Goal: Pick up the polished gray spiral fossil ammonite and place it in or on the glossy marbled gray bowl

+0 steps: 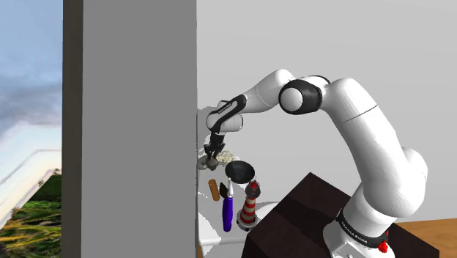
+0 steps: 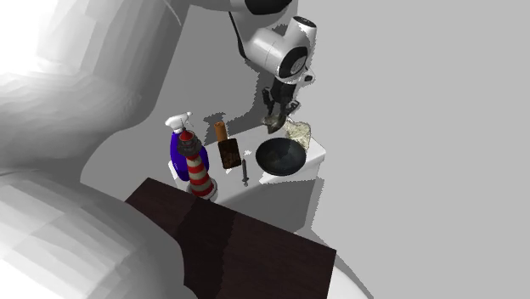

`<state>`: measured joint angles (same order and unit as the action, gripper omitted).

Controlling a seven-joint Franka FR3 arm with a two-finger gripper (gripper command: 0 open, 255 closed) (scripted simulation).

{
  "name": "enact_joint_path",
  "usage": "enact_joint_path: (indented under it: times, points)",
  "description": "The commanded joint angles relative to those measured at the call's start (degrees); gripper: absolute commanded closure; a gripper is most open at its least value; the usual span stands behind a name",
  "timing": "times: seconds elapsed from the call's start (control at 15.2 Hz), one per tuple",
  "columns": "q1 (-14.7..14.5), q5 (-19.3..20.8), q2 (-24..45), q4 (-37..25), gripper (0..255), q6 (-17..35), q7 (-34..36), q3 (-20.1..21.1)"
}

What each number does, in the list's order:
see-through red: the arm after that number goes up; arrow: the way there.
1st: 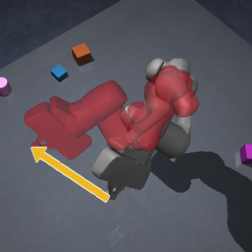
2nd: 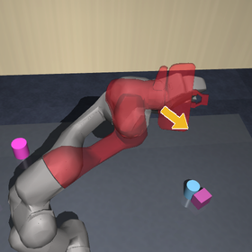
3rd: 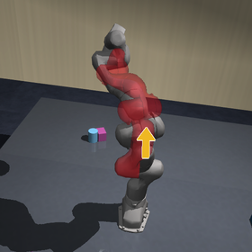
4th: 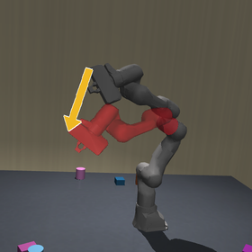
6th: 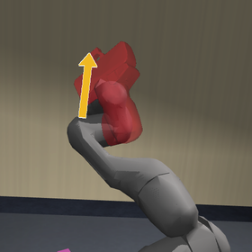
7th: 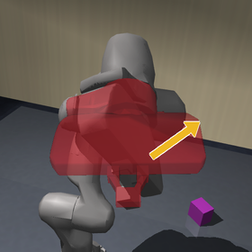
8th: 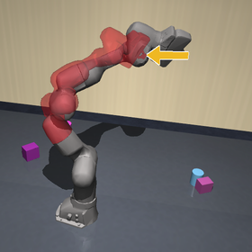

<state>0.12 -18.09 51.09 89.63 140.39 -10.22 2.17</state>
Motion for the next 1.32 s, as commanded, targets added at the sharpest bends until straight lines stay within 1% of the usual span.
enact_joint_path:
  times: [0.0, 0.26, 0.33, 0.4, 0.46, 0.59, 0.66, 1.12, 1.25]
  points:
    - [-1.3, -0.1, 0.6, 0.1, 255, -1.2, 0.7, 0.9]
    - [-1.3, 0.1, -2.0, 1.3, 255, -2.6, 1.2, 0.8]
    - [-1.2, 0.0, -1.7, 1.5, 255, -2.0, 0.9, 0.8]
    - [-1.2, 0.0, -1.7, 1.5, 0, -2.0, 0.9, 0.8]
    - [0.3, 1.2, -2.6, 4.7, 0, 1.6, -6.3, 1.8]
    - [4.3, 3.9, -3.4, 9.4, 0, 8.3, -20.6, 4.5]
    - [6.1, 5.0, -3.3, 10.6, 0, 10.5, -25.9, 5.7]
    - [5.4, 5.4, 1.9, 7.5, 0, 12.7, -25.7, 5.9]
    - [5.4, 5.4, 2.3, 7.2, 0, 12.8, -25.6, 5.9]
